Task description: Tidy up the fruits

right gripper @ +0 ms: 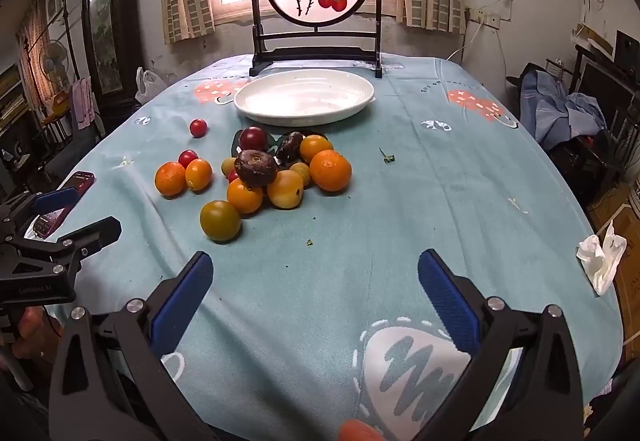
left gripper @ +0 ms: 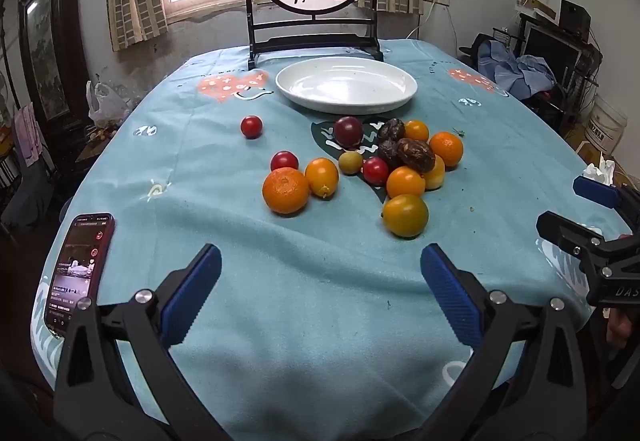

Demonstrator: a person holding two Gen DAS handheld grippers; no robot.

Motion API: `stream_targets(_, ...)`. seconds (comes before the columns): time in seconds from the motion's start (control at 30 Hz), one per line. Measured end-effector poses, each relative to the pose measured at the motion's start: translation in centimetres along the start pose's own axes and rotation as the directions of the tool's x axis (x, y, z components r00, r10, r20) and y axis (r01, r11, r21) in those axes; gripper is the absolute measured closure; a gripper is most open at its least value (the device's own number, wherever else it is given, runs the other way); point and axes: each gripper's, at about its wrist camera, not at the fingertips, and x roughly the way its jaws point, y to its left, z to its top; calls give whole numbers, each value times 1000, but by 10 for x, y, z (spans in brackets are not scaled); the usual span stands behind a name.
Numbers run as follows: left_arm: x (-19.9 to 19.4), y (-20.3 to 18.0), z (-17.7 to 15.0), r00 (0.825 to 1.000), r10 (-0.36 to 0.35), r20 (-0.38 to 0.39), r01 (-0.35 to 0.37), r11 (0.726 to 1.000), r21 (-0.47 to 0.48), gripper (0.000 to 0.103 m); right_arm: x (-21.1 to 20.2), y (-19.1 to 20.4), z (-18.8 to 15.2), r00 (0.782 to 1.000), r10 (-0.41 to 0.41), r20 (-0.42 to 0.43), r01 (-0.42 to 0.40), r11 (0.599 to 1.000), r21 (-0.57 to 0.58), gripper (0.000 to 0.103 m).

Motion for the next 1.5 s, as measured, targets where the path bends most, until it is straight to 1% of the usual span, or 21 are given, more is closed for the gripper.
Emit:
stream_targets(0.27, -1, -1, 0, 1000, 0, -6, 0, 1000, 1, 2, 2, 1, -2, 1000, 5, -2, -5, 1000, -2, 1)
stream_targets(0.33, 5, 2, -6, 1000, -3, -11, 3, 1000, -3, 2, 3, 1, -3, 1000, 6, -3, -7, 1000, -3, 1)
stream_targets(0.57, 6, 5, -11, 1000, -4, -11, 3, 1000, -3, 2, 4, 2, -4, 1000, 10, -4, -10, 1000, -2, 1)
stream_targets(0.63, 7, 3, -6, 1000, -5, -15, 5, 1000, -6, 2, 5, 3, -5, 1000, 10, -6, -10, 1000, -4, 1)
stream_targets(1.5, 8, 3, -5, 1000, -5, -20, 5, 1000, -4, 2, 5, 3, -5, 1000, 12, -9, -12, 1000, -2, 1)
